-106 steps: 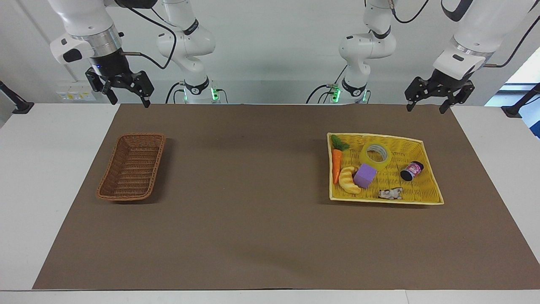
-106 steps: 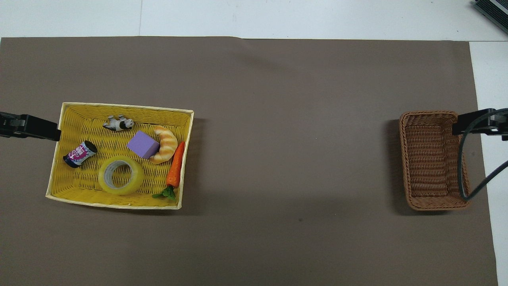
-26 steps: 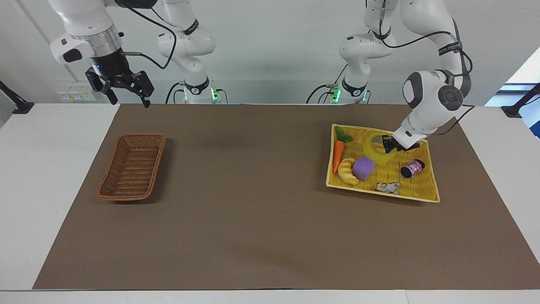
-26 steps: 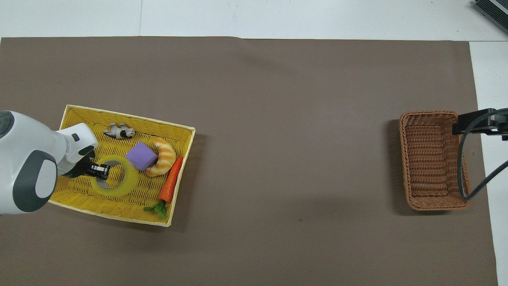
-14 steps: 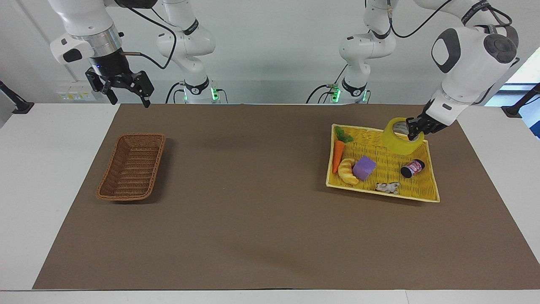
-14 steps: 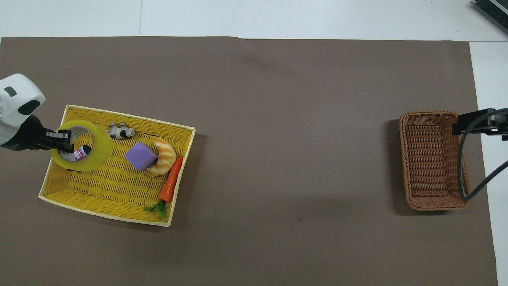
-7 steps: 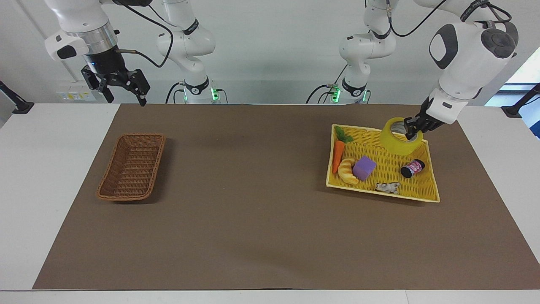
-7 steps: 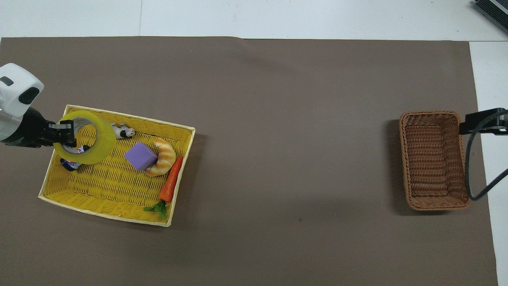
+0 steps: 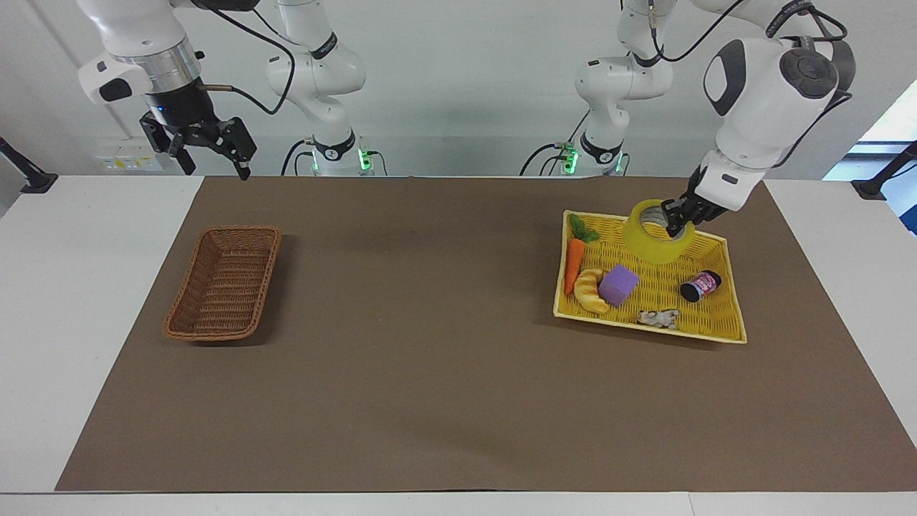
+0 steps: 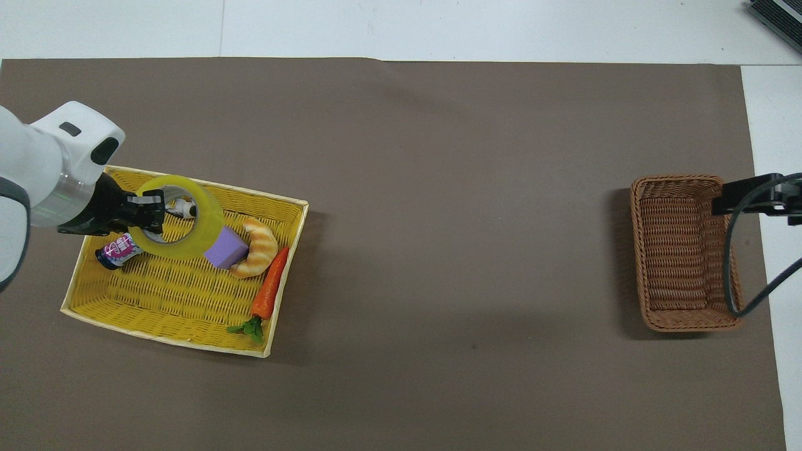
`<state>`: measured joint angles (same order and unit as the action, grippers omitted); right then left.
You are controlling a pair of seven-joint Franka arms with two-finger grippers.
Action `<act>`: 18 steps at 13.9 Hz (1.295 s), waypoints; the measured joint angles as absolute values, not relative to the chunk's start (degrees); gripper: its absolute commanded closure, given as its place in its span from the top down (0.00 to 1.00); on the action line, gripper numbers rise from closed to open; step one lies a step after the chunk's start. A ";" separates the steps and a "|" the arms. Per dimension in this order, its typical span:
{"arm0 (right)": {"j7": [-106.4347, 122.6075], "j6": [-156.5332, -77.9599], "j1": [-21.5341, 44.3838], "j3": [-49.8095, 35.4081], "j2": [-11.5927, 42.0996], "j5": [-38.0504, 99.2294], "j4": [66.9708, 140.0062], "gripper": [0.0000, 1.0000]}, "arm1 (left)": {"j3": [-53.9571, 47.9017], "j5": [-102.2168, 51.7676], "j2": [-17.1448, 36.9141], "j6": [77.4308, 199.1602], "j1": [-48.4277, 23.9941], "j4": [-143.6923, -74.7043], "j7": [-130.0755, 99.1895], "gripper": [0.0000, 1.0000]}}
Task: Move tape to another basket
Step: 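Carry the tape toward center while the right gripper reaches toward it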
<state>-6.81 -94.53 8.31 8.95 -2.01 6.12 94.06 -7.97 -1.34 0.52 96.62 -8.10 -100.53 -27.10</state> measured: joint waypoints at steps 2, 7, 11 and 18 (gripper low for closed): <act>-11.68 -98.05 10.41 8.81 -0.45 9.90 95.72 1.00 | -8.11 -1.39 0.47 96.69 -12.55 -100.42 -32.63 0.00; -26.76 -107.93 19.29 8.55 4.39 17.55 96.61 1.00 | -8.22 -3.81 0.12 97.82 -20.38 -100.35 -41.08 0.00; -36.41 -114.54 24.05 8.48 6.79 25.44 96.65 1.00 | -8.25 -5.11 1.35 102.70 -26.96 -100.60 -47.48 0.00; -36.88 -114.76 25.71 8.54 5.67 31.81 99.58 1.00 | -8.16 -8.85 7.73 117.42 -31.41 -101.09 -52.59 0.00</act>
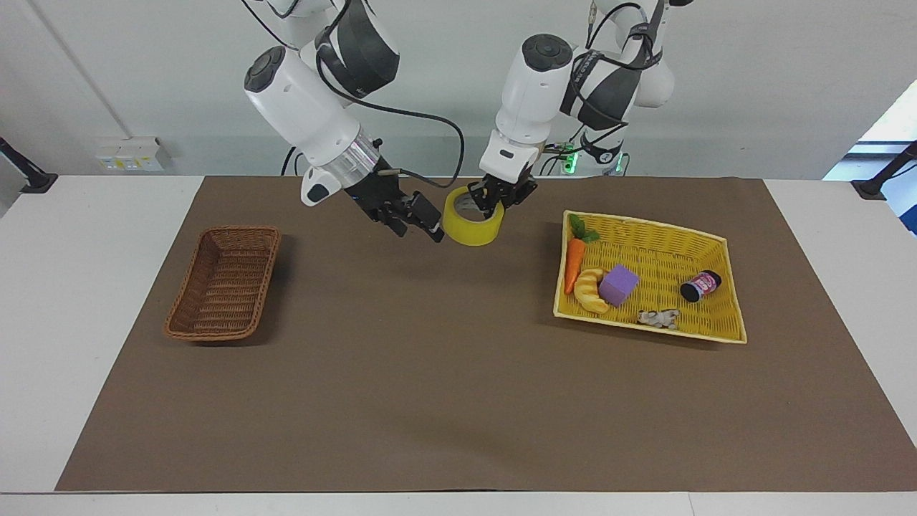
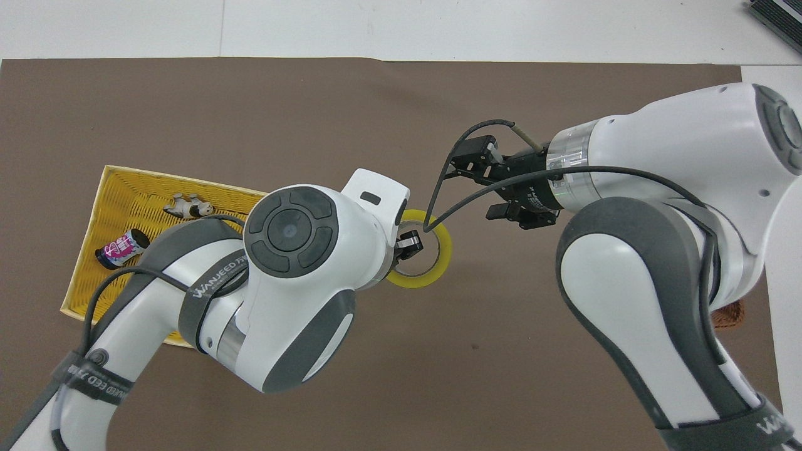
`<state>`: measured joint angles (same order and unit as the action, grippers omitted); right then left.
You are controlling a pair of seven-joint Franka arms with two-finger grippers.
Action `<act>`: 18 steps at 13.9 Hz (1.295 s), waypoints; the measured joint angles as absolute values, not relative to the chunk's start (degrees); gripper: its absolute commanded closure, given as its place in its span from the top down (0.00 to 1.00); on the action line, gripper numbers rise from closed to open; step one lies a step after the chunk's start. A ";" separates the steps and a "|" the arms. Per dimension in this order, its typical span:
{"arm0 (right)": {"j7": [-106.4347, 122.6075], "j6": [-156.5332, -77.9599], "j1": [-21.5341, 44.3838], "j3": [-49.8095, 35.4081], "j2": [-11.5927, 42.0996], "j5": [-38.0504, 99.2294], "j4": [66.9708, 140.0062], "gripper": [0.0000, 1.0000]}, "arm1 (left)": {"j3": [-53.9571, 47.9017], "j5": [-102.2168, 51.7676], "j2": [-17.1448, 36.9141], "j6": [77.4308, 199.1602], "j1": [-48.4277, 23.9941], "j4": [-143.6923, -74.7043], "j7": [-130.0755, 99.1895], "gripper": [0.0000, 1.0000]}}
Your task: Move tape to another basket
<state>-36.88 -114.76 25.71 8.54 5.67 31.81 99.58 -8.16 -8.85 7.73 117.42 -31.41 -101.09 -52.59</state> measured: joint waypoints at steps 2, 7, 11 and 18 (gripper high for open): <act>-31.63 -114.12 25.09 8.80 3.97 31.81 102.99 1.00 | -8.01 -9.57 8.28 119.21 -31.41 -100.82 -53.21 0.00; -19.36 -111.16 22.94 9.09 1.19 32.25 107.13 1.00 | -8.03 -10.18 8.41 123.60 -31.43 -100.42 -55.54 0.00; -14.59 -111.07 22.03 9.24 1.17 38.43 107.84 1.00 | -8.21 -10.27 9.51 124.19 -32.96 -100.43 -55.75 0.00; -6.95 -109.13 19.74 9.28 0.81 41.08 108.21 1.00 | -8.32 -10.33 11.06 125.37 -35.02 -98.27 -58.21 0.00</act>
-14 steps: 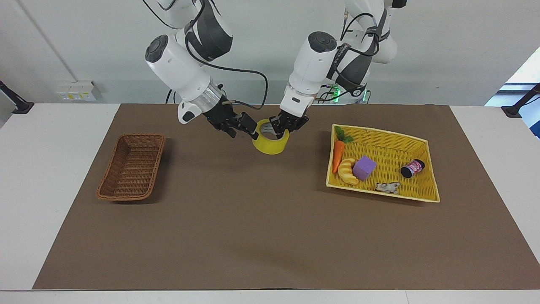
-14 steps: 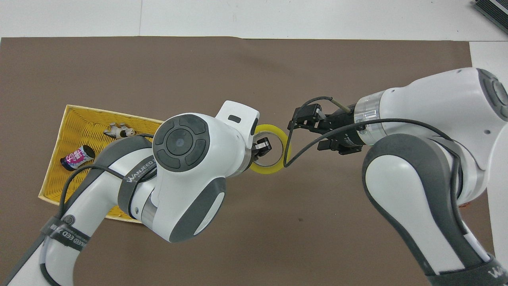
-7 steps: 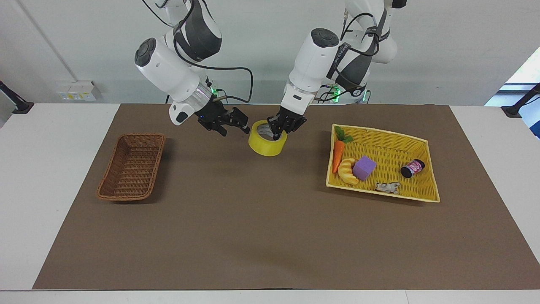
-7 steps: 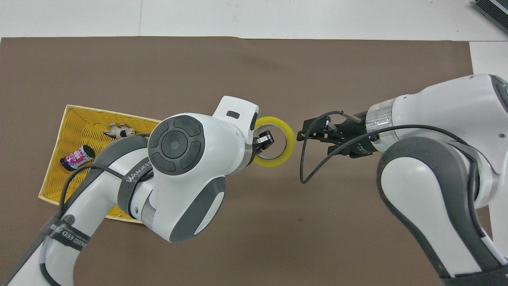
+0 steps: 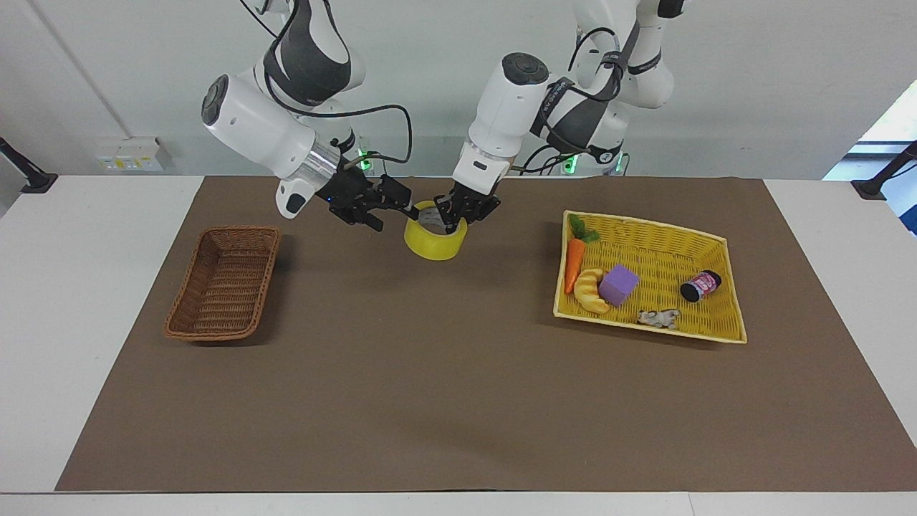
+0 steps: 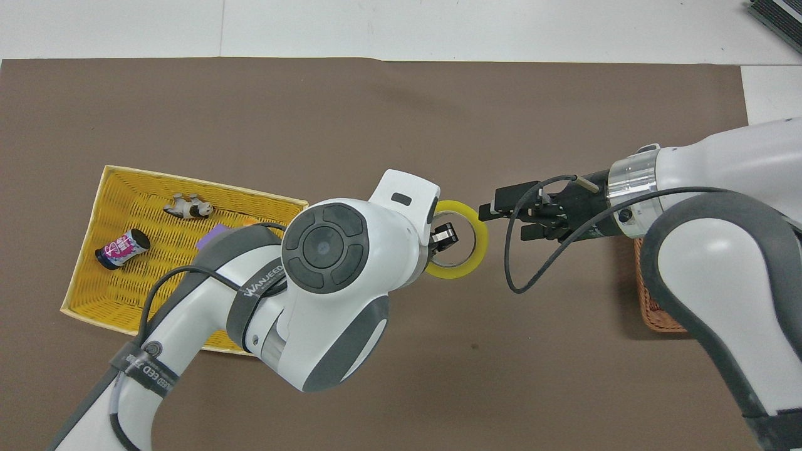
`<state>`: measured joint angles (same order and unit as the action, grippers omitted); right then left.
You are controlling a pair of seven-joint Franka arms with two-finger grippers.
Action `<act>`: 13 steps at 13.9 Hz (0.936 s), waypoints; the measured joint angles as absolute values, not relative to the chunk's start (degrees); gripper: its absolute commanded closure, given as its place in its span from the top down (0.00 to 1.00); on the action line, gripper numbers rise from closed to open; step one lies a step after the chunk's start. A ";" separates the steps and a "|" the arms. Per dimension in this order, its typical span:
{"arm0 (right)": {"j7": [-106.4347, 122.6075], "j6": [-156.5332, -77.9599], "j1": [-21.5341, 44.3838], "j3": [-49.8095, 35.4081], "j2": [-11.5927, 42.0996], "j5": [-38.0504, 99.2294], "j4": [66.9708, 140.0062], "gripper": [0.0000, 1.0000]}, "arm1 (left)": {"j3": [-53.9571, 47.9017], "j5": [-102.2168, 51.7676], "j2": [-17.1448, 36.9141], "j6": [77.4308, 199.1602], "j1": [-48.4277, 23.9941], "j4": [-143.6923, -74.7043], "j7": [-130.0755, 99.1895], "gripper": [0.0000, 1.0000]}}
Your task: Move tape to another basket
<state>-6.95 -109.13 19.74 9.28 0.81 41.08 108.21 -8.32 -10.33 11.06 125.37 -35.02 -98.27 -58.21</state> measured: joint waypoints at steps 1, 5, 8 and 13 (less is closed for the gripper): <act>-6.27 -109.13 19.81 9.28 0.80 41.08 108.45 1.00 | -8.34 -10.33 11.71 125.37 -35.18 -96.87 -58.52 0.00; -2.61 -109.13 19.65 9.43 0.76 41.08 110.47 1.00 | -8.44 -10.34 13.54 125.81 -36.18 -93.95 -59.95 0.00; -2.49 -109.13 19.38 9.44 0.69 41.08 110.79 0.27 | -8.44 -10.34 14.08 126.28 -36.83 -93.29 -60.31 0.00; -3.05 -109.13 19.11 9.53 0.53 41.01 111.18 0.15 | -8.36 -10.35 14.13 126.34 -37.07 -92.87 -60.11 0.43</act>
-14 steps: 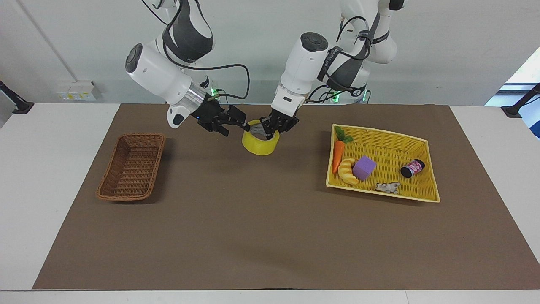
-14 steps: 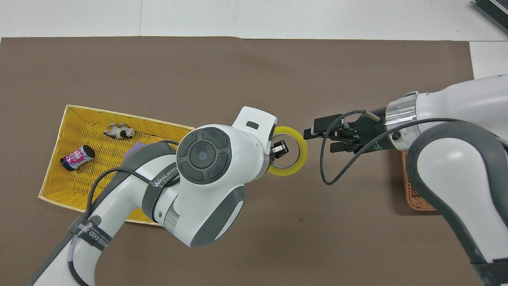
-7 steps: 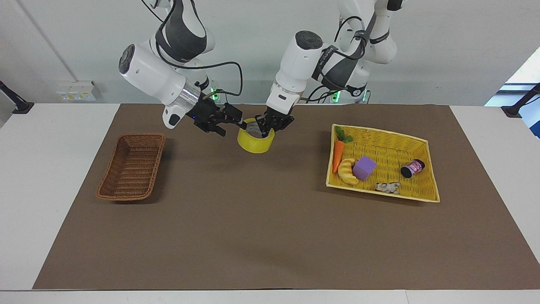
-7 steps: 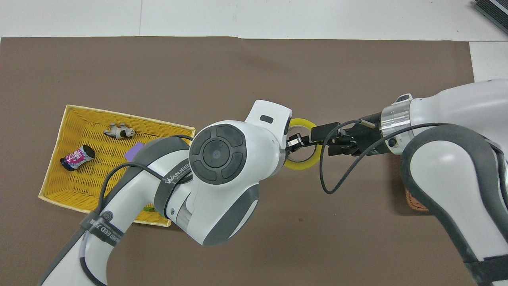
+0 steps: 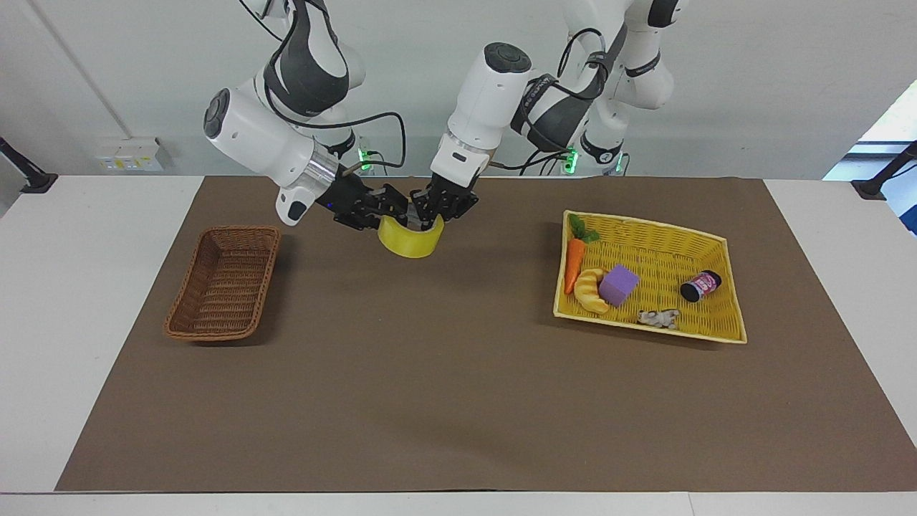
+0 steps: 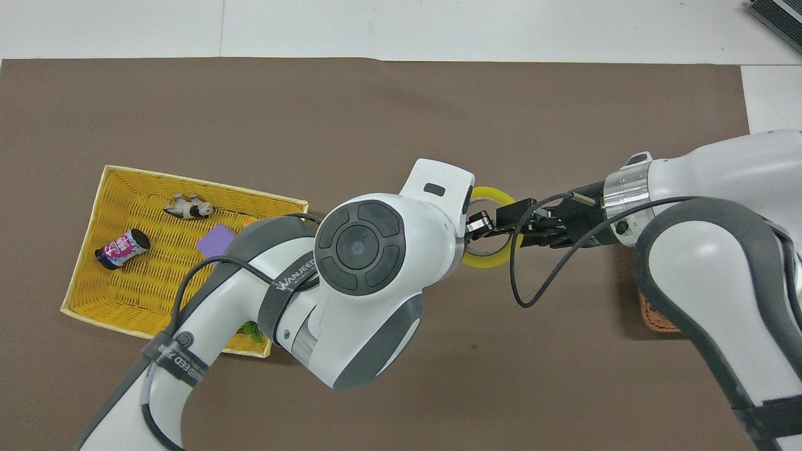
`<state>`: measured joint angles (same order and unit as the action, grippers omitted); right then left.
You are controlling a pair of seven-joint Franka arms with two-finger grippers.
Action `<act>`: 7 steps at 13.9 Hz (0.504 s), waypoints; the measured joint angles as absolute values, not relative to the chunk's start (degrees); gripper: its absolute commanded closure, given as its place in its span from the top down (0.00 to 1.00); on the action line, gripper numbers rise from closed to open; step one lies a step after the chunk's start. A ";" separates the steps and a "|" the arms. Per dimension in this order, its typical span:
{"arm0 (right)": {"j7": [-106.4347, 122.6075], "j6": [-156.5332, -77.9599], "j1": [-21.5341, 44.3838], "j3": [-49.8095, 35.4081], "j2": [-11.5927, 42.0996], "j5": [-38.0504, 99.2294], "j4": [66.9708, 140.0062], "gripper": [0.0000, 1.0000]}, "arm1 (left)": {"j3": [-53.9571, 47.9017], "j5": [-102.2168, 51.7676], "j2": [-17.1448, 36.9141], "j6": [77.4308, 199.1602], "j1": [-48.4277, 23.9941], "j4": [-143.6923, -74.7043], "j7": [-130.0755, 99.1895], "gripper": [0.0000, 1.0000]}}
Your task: Move tape to another basket
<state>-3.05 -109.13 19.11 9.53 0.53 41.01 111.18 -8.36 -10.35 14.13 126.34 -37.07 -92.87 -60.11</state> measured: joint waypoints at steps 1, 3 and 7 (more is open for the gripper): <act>-2.97 -109.14 19.10 9.55 0.52 40.90 111.24 0.13 | -8.36 -10.35 14.12 126.29 -37.07 -92.67 -59.83 0.99; -3.38 -109.17 18.92 9.72 0.53 40.92 111.31 0.10 | -8.46 -10.48 13.82 126.34 -37.07 -92.37 -58.66 1.00; -3.68 -109.19 18.57 9.81 0.46 41.00 111.19 0.00 | -8.36 -10.90 12.53 125.87 -37.05 -92.38 -58.18 1.00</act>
